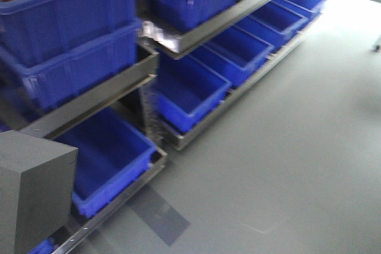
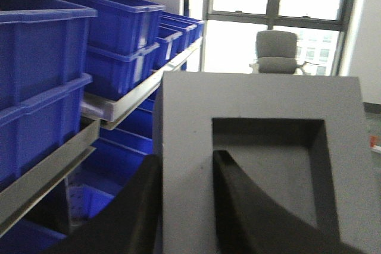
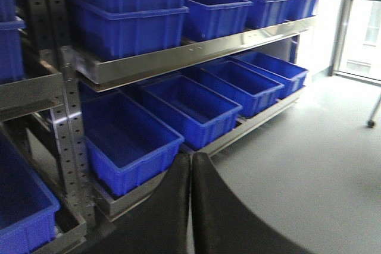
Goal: Sort gray base to blue bin
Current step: 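Turn and approach the large empty blue bin on the shelf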
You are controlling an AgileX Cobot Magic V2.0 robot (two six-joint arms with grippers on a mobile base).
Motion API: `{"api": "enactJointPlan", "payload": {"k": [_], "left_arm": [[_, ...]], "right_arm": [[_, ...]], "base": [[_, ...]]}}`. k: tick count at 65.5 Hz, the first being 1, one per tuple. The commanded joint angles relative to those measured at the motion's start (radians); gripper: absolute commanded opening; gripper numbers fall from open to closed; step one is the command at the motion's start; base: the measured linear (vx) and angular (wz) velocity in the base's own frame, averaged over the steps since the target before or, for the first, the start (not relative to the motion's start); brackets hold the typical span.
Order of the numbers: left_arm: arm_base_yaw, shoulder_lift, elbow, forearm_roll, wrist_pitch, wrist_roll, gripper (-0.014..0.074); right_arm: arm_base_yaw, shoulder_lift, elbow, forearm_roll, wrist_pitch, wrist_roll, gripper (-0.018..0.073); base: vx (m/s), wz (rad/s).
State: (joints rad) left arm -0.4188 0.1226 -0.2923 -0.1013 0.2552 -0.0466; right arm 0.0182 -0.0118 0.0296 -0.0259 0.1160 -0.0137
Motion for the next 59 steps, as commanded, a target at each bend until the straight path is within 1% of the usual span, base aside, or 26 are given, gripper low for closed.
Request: {"api": "enactJointPlan", "payload": {"k": [1, 59], "left_arm": [[-0.003, 0.012, -0.030, -0.007, -0.111, -0.007, -0.0006], [-0.003, 0.012, -0.030, -0.007, -0.111, -0.007, -0.0006]], "right_arm": [[-0.005, -0.012, 0.015, -0.007, -0.077, -0.006, -0.0009], [-0.005, -0.012, 0.015, -0.007, -0.077, -0.006, -0.0009]], "base": [[0.20, 0.82], [0.17, 0.73]]}}
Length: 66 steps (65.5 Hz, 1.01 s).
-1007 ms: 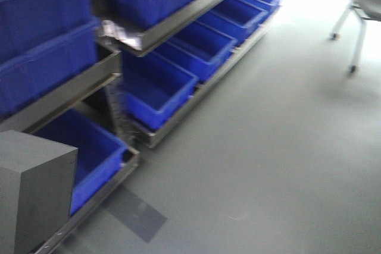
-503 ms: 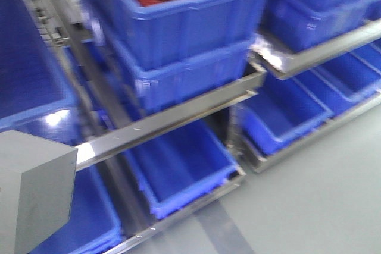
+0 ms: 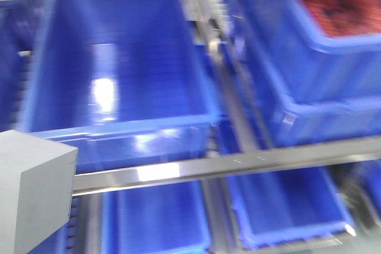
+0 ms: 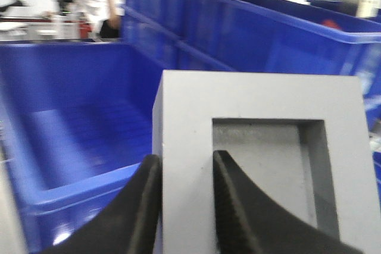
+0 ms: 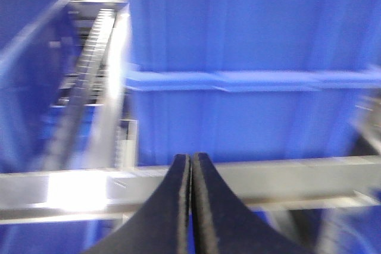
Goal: Sort gray base to blue bin
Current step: 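Turn and approach the large empty blue bin on the shelf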
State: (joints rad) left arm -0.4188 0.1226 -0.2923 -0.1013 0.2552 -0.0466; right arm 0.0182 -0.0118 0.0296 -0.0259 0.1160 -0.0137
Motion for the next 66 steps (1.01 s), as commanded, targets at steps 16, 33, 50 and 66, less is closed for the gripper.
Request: {"api": "enactJointPlan", "payload": {"k": [16, 33, 50, 66], "left_arm": [[-0.003, 0.012, -0.030, -0.007, -0.111, -0.007, -0.0006], [-0.003, 0.012, -0.030, -0.007, -0.111, -0.007, -0.0006], [-0.003, 0.012, -0.030, -0.007, -0.111, -0.007, -0.0006], [-0.003, 0.012, -0.030, -0.007, -0.111, -0.007, -0.0006]], "right_arm": [[-0.005, -0.012, 0.015, -0.007, -0.077, -0.006, -0.0009], [-0.005, -0.012, 0.015, -0.007, -0.077, -0.006, -0.0009], [-0.005, -0.012, 0.015, -0.007, -0.077, -0.006, -0.0009], [-0.005, -0.012, 0.015, -0.007, -0.077, -0.006, -0.0009]], "base": [[0.12, 0.50], [0.12, 0.20], [0.14, 0.06], [0.15, -0.03]]}}
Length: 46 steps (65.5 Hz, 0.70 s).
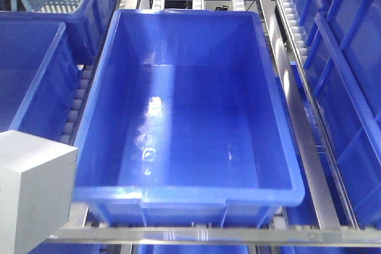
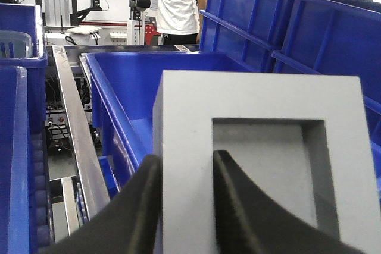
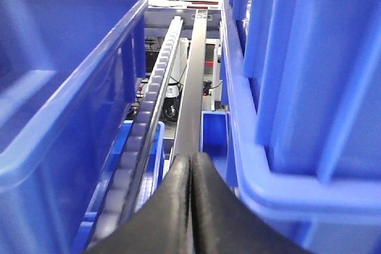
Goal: Sort gray base to blue bin
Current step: 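Turn and approach the large empty blue bin on the shelf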
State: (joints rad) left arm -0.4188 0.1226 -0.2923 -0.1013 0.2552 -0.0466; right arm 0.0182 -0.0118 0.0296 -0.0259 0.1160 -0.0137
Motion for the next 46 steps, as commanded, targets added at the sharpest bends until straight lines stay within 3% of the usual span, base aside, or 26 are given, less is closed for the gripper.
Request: {"api": "enactJointPlan", "payload": {"k": [1, 46], "left_arm": [[-0.003, 0.012, -0.030, -0.007, -0.111, -0.007, -0.0006], [-0.003, 0.012, -0.030, -0.007, -0.111, -0.007, -0.0005]], "right_arm": [[-0.005, -0.012, 0.015, -0.007, -0.077, -0.006, -0.0009], [-0.005, -0.012, 0.015, -0.007, -0.077, -0.006, -0.0009]], "base": [[0.15, -0.03], [0.12, -0.03]]}}
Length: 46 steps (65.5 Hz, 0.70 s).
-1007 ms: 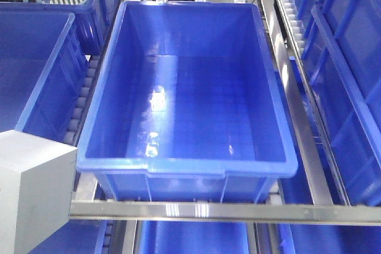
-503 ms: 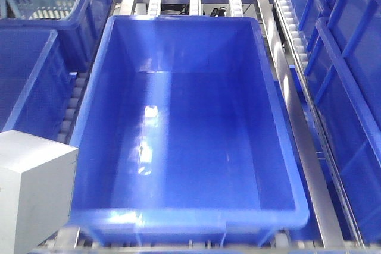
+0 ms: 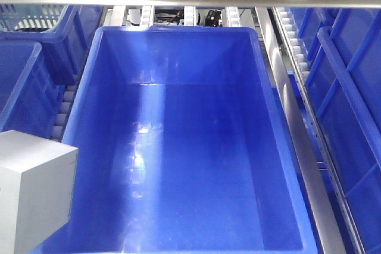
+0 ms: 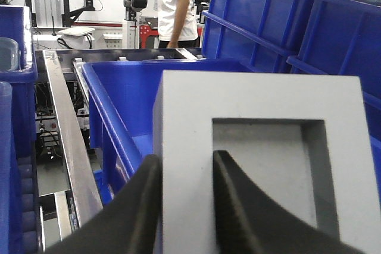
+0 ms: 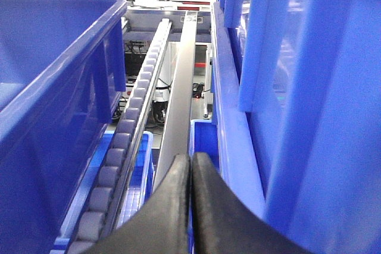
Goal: Sort gray base to blue bin
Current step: 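Turn and approach the large empty blue bin on the shelf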
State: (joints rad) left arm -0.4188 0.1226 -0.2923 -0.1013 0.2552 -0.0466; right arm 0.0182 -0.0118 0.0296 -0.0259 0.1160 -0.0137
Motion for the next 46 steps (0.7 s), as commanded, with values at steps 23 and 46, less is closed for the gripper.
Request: {"api": "enactJointPlan", "payload": {"k": [23, 46], "left_arm": [[-0.003, 0.012, -0.030, -0.007, -0.111, -0.007, -0.0005], [-0.003, 0.012, -0.030, -0.007, -0.111, -0.007, -0.0005]], "right_arm": [[-0.005, -0.012, 0.015, -0.007, -0.077, -0.006, -0.0009], [-0.005, -0.012, 0.015, -0.007, -0.077, -0.006, -0.0009]], "base": [[0.04, -0.01], [0.00, 0.00]]}}
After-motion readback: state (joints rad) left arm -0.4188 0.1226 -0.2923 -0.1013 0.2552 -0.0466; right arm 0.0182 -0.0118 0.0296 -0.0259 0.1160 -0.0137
